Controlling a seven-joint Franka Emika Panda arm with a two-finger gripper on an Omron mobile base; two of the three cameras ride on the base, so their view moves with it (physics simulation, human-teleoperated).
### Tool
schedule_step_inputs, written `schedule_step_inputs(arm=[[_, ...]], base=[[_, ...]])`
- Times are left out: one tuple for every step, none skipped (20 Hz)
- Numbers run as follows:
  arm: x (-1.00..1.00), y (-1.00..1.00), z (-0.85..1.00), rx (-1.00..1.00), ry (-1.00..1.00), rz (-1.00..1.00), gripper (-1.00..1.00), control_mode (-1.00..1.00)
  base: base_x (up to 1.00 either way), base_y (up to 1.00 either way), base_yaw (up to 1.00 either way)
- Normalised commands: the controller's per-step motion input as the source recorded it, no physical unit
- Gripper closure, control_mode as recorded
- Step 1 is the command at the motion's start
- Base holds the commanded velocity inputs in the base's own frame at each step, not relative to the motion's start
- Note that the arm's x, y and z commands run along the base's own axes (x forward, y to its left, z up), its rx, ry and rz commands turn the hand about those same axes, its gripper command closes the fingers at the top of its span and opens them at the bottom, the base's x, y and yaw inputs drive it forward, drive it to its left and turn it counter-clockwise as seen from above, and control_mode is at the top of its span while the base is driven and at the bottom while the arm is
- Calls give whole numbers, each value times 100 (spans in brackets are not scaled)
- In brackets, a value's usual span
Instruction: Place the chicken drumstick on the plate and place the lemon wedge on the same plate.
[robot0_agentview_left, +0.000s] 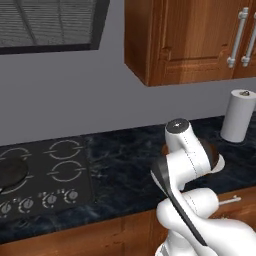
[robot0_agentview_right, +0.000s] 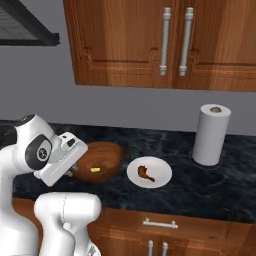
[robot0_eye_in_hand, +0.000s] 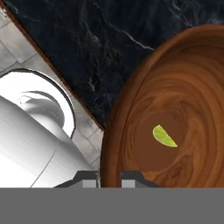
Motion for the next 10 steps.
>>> schedule_step_inputs(arm=[[0, 0, 0, 0, 0, 0, 100, 100], [0, 0, 0, 0, 0, 0, 100, 100], [0, 0, 0, 0, 0, 0, 100, 100], [0, 0, 0, 0, 0, 0, 100, 100], [0, 0, 0, 0, 0, 0, 100, 100], [0, 0, 0, 0, 0, 0, 100, 100], [0, 0, 0, 0, 0, 0, 100, 100], [0, 0, 0, 0, 0, 0, 100, 100], [0, 0, 0, 0, 0, 0, 100, 100], [0, 0, 0, 0, 0, 0, 100, 100]], base=[[41, -64, 10], [31, -54, 9], [29, -55, 9], [26, -57, 9], [21, -54, 9], [17, -51, 7], [16, -46, 4], [19, -45, 1], [11, -49, 0], [0, -49, 0]])
